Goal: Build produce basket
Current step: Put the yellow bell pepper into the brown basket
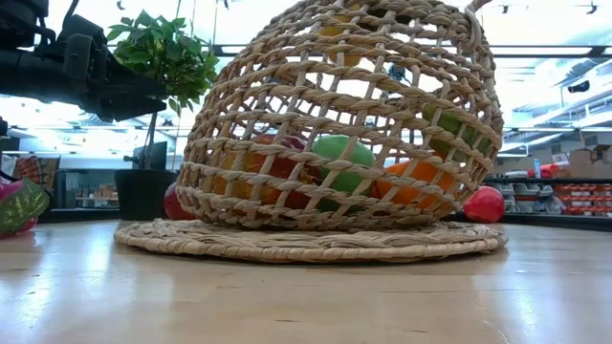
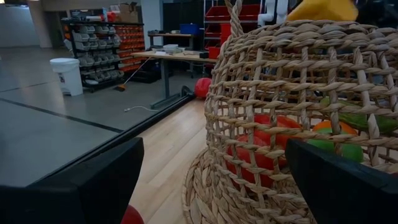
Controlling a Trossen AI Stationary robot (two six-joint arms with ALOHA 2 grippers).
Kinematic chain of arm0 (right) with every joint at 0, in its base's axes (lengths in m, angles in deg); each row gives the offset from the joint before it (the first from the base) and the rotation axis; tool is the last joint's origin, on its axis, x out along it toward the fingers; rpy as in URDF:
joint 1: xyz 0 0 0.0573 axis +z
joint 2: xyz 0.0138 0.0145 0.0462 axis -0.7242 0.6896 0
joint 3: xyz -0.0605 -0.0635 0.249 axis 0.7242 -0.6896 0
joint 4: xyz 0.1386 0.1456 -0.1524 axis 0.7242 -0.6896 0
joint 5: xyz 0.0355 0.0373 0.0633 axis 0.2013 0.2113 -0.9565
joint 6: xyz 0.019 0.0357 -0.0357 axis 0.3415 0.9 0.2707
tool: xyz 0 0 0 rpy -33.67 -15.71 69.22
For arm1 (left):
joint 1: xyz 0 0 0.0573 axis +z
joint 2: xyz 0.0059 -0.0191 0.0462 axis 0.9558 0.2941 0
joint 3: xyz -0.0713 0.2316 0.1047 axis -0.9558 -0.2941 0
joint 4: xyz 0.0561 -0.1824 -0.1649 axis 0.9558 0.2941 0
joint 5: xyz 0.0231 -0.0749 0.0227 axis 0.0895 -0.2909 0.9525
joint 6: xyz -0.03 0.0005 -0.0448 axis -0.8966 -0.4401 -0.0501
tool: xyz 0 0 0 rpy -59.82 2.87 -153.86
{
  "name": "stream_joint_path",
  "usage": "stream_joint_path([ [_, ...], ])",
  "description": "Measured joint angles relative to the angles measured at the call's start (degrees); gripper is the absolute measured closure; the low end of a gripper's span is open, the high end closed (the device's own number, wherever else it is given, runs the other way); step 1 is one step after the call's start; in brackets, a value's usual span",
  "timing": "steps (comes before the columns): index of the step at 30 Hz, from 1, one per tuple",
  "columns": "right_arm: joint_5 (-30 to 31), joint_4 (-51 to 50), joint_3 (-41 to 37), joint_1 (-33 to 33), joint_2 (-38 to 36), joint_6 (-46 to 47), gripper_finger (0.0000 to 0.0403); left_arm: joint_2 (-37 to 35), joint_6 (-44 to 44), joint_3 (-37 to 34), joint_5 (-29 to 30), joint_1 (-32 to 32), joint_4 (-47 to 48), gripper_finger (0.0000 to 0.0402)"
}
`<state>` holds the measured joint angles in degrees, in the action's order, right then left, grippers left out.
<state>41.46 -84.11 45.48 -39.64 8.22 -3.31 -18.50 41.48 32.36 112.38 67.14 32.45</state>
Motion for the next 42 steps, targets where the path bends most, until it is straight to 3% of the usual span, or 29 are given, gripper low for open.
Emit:
stream_joint_path([
  [4, 4.42, 0.29, -0.78, -0.52, 4.29, 0.09, 0.0076, 0.01, 0.02, 0.00, -0.03, 0.00, 0.01, 0.0004],
  [9, 4.30, 2.34, -0.82, -0.97, 10.26, 3.01, 0.0076, 0.00, 0.01, -0.01, -0.01, 0.01, 0.03, 0.0004],
  [15, 3.30, 3.46, -0.82, -0.96, 14.91, 16.67, 0.0076, 0.00, 0.00, -0.02, -0.02, 0.00, 0.00, 0.0004],
  [22, 3.28, 7.83, -0.82, -0.79, 14.54, 26.18, 0.0076, 0.00, 0.02, 0.00, 0.00, 0.00, 0.00, 0.0004],
  [31, 3.30, 16.41, -0.80, -0.83, 14.16, 28.63, 0.0076, 0.02, 0.02, -0.01, -0.02, 0.02, 0.01, 0.0004],
  [34, 0.60, 17.96, -0.80, -0.90, 14.18, 31.18, 0.0076, 0.01, 0.02, -0.01, -0.02, 0.02, 0.00, 0.0004],
  [38, -7.91, 17.27, -0.80, -1.29, 14.43, 34.35, 0.0076, 0.00, 0.02, -0.01, -0.01, 0.00, 0.00, 0.0004],
  [42, -9.18, 12.01, -0.78, -2.09, 15.11, 37.23, 0.0076, 0.01, 0.02, -0.01, -0.01, 0.01, 0.00, 0.0004],
])
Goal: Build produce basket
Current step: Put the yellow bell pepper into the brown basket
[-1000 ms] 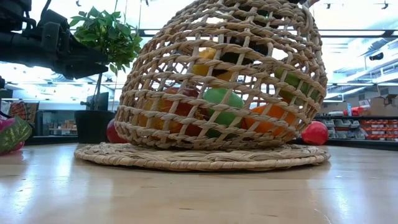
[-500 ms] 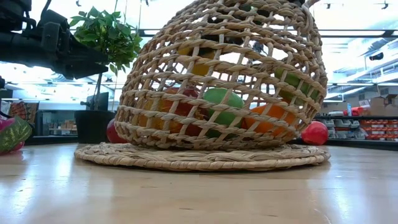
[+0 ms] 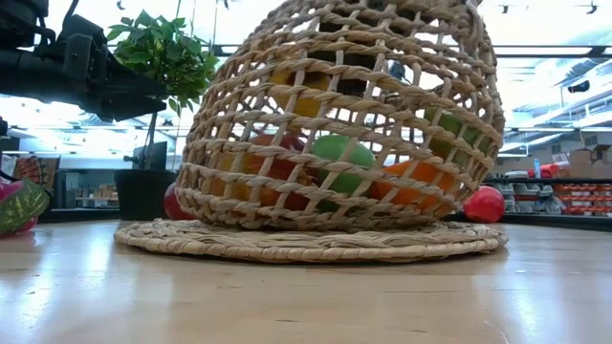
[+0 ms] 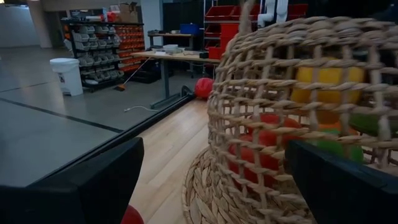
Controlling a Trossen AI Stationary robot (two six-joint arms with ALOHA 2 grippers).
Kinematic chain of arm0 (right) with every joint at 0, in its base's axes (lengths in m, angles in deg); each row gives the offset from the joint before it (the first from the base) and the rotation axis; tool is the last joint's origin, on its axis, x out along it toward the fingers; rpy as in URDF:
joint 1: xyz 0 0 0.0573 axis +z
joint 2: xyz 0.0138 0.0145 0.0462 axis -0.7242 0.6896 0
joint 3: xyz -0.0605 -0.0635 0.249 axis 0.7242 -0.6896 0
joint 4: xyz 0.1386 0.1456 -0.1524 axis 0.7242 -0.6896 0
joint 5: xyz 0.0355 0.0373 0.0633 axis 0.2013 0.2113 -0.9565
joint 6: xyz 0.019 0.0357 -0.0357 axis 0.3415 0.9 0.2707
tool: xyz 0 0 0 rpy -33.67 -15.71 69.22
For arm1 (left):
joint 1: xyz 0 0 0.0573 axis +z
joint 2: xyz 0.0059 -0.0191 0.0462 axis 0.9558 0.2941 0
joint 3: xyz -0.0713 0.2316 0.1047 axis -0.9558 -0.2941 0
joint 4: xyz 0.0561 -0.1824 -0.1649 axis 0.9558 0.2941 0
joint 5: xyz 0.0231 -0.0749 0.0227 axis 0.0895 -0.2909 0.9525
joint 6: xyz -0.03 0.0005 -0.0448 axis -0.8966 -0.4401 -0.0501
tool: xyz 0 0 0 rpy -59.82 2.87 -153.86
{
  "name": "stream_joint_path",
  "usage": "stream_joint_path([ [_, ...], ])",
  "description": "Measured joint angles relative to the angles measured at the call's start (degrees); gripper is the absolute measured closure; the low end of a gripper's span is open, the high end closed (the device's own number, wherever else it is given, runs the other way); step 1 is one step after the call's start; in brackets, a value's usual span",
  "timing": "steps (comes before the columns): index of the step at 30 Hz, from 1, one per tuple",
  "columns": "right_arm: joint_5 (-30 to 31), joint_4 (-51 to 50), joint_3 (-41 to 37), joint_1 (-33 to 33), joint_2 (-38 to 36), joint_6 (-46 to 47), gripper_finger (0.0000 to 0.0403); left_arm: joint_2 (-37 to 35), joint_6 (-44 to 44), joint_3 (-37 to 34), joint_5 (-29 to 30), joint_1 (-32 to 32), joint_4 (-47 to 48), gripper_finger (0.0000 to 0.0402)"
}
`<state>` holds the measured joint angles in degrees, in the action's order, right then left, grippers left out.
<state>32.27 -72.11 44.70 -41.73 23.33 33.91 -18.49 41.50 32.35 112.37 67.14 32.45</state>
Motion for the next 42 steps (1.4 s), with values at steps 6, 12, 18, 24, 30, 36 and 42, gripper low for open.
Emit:
stream_joint_path([
  [6, -6.85, -3.27, 0.04, -2.17, 1.15, 2.60, 0.0075, -0.01, 0.00, 0.00, 0.01, -0.01, 0.00, 0.0004],
  [12, -16.21, -2.52, -0.04, -3.39, 1.74, 2.90, 0.0075, -0.01, 0.00, -0.01, -0.01, 0.00, 0.00, 0.0004],
  [18, -16.37, -0.42, -0.02, -3.33, 1.74, 4.20, 0.0075, -0.01, 0.00, 0.01, -0.01, -0.01, 0.00, 0.0004],
  [24, -16.13, 3.38, -0.02, -3.33, 1.74, 6.69, 0.0075, -0.01, -0.01, 0.01, 0.00, 0.00, 0.00, 0.0004],
  [30, -14.50, 3.58, -0.02, -3.33, 1.74, 8.90, 0.0064, -0.01, -0.02, -0.01, 0.01, 0.01, 0.00, 0.0004],
  [36, -14.14, 3.52, -0.02, -3.30, 1.74, 10.23, 0.0054, -0.01, 0.00, -0.01, -0.01, -0.01, 0.00, 0.0004],
  [42, -15.31, 2.67, -0.02, -3.32, 1.74, 11.05, 0.0054, -0.01, 0.00, 0.01, 0.00, 0.00, 0.00, 0.0004],
])
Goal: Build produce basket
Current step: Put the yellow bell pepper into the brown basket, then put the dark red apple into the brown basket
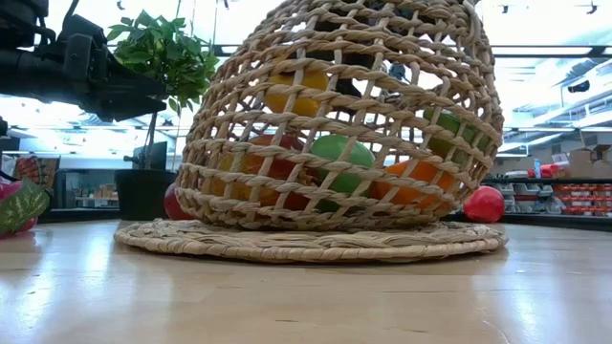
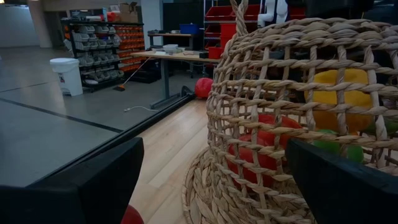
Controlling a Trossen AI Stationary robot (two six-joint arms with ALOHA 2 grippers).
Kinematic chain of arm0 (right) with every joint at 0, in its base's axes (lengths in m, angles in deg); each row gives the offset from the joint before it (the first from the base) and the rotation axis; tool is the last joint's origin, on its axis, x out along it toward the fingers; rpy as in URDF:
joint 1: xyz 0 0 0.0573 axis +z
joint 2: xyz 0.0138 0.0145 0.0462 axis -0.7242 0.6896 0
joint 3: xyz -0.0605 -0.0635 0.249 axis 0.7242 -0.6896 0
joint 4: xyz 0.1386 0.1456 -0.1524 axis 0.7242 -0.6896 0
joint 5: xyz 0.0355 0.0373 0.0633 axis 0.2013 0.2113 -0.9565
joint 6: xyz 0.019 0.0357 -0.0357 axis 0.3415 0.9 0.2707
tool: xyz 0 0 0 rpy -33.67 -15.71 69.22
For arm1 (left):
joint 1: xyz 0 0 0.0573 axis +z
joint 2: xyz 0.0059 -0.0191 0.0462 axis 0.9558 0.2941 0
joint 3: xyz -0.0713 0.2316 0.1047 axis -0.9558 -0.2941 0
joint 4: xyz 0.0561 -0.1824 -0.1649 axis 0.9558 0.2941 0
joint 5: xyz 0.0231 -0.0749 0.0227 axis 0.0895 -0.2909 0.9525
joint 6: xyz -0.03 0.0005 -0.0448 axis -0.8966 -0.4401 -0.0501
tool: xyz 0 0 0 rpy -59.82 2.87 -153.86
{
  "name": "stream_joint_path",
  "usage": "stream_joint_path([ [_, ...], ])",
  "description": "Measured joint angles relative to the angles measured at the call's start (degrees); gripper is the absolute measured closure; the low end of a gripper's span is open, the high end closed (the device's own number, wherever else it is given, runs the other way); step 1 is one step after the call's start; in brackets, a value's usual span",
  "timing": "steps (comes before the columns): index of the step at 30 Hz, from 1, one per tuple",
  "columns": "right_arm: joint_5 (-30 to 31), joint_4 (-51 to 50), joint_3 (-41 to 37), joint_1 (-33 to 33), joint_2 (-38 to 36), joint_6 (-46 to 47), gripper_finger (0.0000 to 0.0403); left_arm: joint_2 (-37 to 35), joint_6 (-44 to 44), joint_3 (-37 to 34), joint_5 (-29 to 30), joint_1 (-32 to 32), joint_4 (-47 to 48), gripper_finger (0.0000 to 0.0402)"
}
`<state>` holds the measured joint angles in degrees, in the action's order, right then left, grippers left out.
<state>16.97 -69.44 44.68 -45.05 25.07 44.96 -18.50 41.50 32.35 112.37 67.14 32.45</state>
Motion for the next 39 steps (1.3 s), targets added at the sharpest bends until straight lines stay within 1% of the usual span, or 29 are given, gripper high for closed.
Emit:
stream_joint_path([
  [5, 0.66, -0.72, 0.00, -0.07, 0.00, 1.19, 0.0052, 0.00, 0.00, 0.00, 0.01, 0.02, 0.00, 0.0004],
  [7, 0.61, -1.48, 0.00, -0.69, 0.00, 1.37, 0.0045, 0.00, -0.02, 0.00, 0.01, 0.02, 0.00, 0.0004],
  [12, 0.12, -1.69, 0.00, -2.40, 0.00, 3.65, 0.0008, 0.00, 0.00, -0.01, -0.01, 0.00, 0.00, 0.0004],
  [15, -0.20, -1.35, 0.00, -2.93, -0.24, 4.14, 0.0010, 0.00, 0.00, 0.01, 0.00, 0.00, 0.00, 0.0004],
  [17, -2.53, -1.44, 0.00, -3.09, -1.02, 4.16, 0.0013, 0.00, 0.00, -0.01, 0.00, -0.01, 0.00, 0.0004],
  [22, -11.82, -2.83, 0.04, -3.09, -4.41, 6.96, 0.0015, 0.00, 0.00, 0.00, -0.01, 0.00, 0.00, 0.0004],
  [25, -13.20, -4.59, 0.04, -3.05, -7.71, 7.99, 0.0015, 0.00, 0.00, 0.00, -0.01, 0.01, 0.00, 0.0004],
  [28, -11.12, -7.82, 0.04, -2.85, -12.01, 8.01, 0.0015, 0.00, 0.00, 0.01, 0.01, -0.01, 0.00, 0.0004],
  [33, -1.01, -17.73, 0.09, -1.82, -21.43, 8.21, 0.0016, 0.00, 0.00, 0.00, -0.01, 0.01, 0.00, 0.0004],
  [36, 3.08, -25.34, 0.11, -2.89, -26.47, 12.82, 0.0020, 0.00, 0.00, -0.02, -0.01, 0.02, 0.00, 0.0004],
  [39, 5.22, -33.65, 0.11, -5.08, -30.55, 16.85, 0.0027, 0.00, -0.01, 0.00, -0.01, 0.01, 0.00, 0.0004],
])
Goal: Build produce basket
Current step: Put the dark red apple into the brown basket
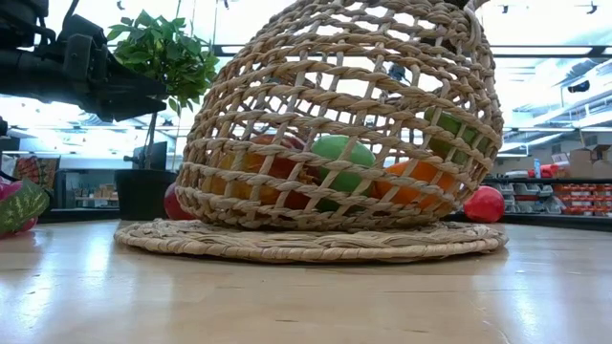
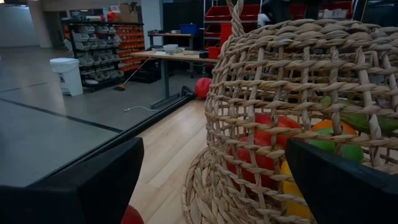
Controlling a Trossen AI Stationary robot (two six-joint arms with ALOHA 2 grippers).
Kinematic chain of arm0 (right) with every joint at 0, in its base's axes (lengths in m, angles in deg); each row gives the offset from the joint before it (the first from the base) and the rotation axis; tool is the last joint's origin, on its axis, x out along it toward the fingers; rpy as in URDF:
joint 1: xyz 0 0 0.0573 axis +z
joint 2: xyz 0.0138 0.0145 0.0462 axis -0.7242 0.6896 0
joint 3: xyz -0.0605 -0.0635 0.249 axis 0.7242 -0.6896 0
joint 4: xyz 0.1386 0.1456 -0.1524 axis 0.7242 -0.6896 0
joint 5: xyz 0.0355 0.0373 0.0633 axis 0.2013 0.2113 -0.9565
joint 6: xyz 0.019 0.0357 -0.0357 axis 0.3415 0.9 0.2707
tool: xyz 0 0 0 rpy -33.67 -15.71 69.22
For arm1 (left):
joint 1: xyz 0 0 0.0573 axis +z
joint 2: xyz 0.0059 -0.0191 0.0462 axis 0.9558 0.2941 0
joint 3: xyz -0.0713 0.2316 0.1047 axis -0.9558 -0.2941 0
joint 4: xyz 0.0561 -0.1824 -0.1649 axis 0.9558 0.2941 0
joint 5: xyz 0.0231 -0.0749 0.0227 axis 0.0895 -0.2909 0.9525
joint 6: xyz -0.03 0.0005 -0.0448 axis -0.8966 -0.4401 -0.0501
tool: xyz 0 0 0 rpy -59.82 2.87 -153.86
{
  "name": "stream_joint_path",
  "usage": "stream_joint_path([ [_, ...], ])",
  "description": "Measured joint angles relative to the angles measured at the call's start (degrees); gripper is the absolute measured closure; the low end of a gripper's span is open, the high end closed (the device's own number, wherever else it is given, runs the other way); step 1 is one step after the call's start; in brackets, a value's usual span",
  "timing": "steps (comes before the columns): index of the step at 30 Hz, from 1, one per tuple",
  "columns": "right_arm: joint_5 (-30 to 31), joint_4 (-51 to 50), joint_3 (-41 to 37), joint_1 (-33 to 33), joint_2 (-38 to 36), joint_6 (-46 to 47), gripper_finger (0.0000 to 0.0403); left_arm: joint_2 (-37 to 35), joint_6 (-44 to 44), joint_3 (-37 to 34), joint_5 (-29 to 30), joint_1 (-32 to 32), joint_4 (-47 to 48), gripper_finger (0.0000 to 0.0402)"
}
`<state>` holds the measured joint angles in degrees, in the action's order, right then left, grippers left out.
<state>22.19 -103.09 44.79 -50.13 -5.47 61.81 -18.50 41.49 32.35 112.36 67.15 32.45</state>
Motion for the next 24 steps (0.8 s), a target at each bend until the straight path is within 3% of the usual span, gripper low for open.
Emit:
stream_joint_path([
  [6, 11.43, -15.61, 0.00, -4.75, -4.60, 7.03, 0.0032, 0.00, 0.01, 0.00, 0.00, 0.00, 0.00, 0.0004],
  [9, 14.19, -19.31, 0.00, -8.87, -4.85, 7.76, 0.0033, 0.01, 0.01, -0.01, 0.00, -0.01, -0.01, 0.0004],
  [15, 14.48, -23.88, -0.02, -18.35, -3.42, 7.53, 0.0034, 0.00, 0.01, -0.01, 0.00, 0.00, 0.00, 0.0004],
  [24, 7.07, -25.87, -0.02, -35.96, 2.45, -2.36, 0.0048, 0.01, 0.00, 0.00, 0.02, 0.00, -0.01, 0.0004],
])
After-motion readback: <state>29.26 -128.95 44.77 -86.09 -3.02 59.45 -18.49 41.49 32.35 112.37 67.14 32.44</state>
